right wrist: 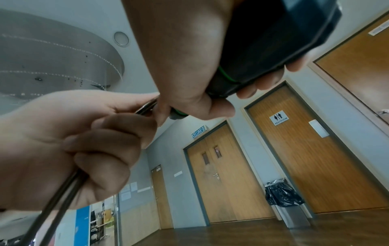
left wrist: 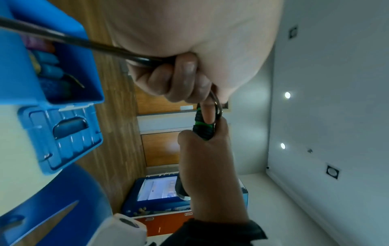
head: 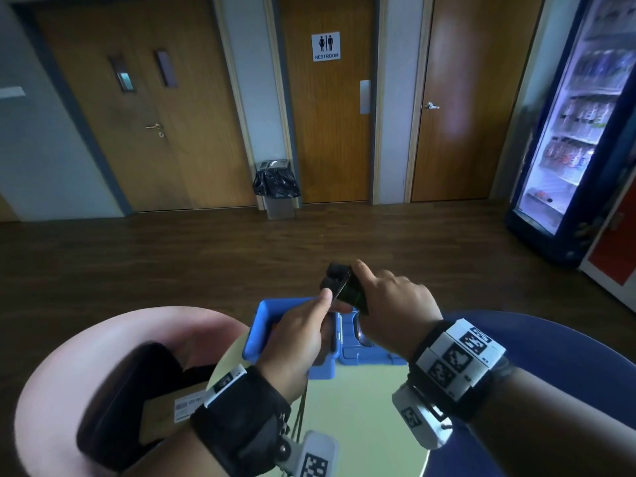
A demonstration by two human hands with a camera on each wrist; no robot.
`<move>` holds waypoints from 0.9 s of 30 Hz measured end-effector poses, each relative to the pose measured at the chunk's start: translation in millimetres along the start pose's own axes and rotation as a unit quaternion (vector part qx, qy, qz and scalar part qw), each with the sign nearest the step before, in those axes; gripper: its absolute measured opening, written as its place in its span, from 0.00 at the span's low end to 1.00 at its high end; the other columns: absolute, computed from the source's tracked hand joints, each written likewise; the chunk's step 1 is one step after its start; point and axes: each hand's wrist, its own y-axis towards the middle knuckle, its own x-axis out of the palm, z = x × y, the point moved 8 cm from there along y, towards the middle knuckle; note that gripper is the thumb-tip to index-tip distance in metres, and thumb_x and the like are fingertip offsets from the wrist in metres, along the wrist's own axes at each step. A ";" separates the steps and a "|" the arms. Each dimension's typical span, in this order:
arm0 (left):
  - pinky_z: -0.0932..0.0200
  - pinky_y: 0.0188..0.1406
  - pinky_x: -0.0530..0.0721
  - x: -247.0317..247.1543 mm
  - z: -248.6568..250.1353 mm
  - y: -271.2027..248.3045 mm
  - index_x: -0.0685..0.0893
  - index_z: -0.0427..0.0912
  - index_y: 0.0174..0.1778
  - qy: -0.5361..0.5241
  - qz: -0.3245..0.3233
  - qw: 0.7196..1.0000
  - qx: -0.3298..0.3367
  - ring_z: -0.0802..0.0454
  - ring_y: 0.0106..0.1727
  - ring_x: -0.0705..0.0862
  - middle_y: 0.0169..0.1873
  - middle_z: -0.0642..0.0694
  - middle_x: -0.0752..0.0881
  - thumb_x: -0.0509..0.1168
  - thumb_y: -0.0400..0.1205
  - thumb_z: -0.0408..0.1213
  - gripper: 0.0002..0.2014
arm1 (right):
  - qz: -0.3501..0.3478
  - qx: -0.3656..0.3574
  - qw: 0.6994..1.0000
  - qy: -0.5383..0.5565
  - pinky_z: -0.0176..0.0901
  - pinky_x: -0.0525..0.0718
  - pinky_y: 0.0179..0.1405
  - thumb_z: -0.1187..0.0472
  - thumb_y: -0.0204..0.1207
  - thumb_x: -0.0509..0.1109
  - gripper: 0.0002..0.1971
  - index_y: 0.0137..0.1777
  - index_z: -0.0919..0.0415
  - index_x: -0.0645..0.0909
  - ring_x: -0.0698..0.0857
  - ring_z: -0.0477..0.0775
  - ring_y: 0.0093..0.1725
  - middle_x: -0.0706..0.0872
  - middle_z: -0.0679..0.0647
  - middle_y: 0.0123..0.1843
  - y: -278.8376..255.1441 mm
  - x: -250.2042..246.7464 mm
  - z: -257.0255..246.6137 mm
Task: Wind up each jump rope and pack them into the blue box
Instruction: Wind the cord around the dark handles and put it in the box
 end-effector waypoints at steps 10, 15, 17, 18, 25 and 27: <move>0.63 0.24 0.75 0.6 34.7 2.2 0.83 0.40 0.37 0.080 0.008 0.984 0.158 0.53 0.23 0.75 0.23 0.49 0.77 0.62 0.88 0.42 0.16 | -0.056 0.051 0.976 0.206 0.46 0.76 0.33 0.56 0.70 0.65 0.22 0.63 0.44 0.65 0.81 0.57 0.37 0.82 0.46 0.39 5.1 -3.1 0.3; 0.62 0.26 0.68 -7.7 42.9 0.6 0.83 0.44 0.33 0.136 0.028 0.966 0.220 0.60 0.22 0.70 0.17 0.57 0.73 0.64 0.86 0.44 0.16 | -0.088 0.072 0.942 0.315 0.42 0.75 0.28 0.61 0.71 0.68 0.14 0.54 0.51 0.70 0.80 0.48 0.32 0.81 0.46 0.35 0.7 5.8 -2.3; 0.65 0.26 0.68 -8.1 42.0 0.9 0.82 0.43 0.32 0.115 0.012 0.968 0.221 0.63 0.22 0.70 0.17 0.59 0.73 0.64 0.86 0.42 0.16 | -0.109 0.112 0.907 0.391 0.42 0.78 0.31 0.63 0.70 0.69 0.13 0.51 0.51 0.73 0.81 0.51 0.33 0.82 0.48 0.36 -2.4 13.0 0.1; 0.67 0.26 0.68 -8.3 40.6 1.4 0.81 0.41 0.32 0.094 0.003 0.972 0.216 0.63 0.21 0.70 0.17 0.59 0.73 0.65 0.85 0.42 0.16 | -0.125 0.131 0.882 0.434 0.43 0.78 0.32 0.64 0.69 0.70 0.13 0.51 0.51 0.74 0.81 0.52 0.33 0.82 0.49 0.37 -5.1 16.9 -0.2; 0.66 0.21 0.67 -13.2 29.3 12.2 0.83 0.38 0.31 0.005 -0.021 0.987 0.159 0.56 0.19 0.67 0.18 0.50 0.72 0.72 0.70 0.51 0.18 | -0.275 0.196 0.632 0.697 0.39 0.76 0.23 0.68 0.65 0.67 0.08 0.45 0.64 0.76 0.76 0.57 0.24 0.77 0.61 0.31 -35.8 32.1 -24.3; 0.65 0.19 0.65 -8.8 28.4 13.9 0.83 0.37 0.31 -0.014 -0.043 0.989 0.140 0.55 0.18 0.66 0.18 0.48 0.70 0.73 0.68 0.53 0.19 | -0.308 0.191 0.571 0.736 0.39 0.76 0.25 0.66 0.61 0.67 0.07 0.40 0.64 0.74 0.76 0.57 0.25 0.76 0.60 0.31 -41.0 33.1 -31.0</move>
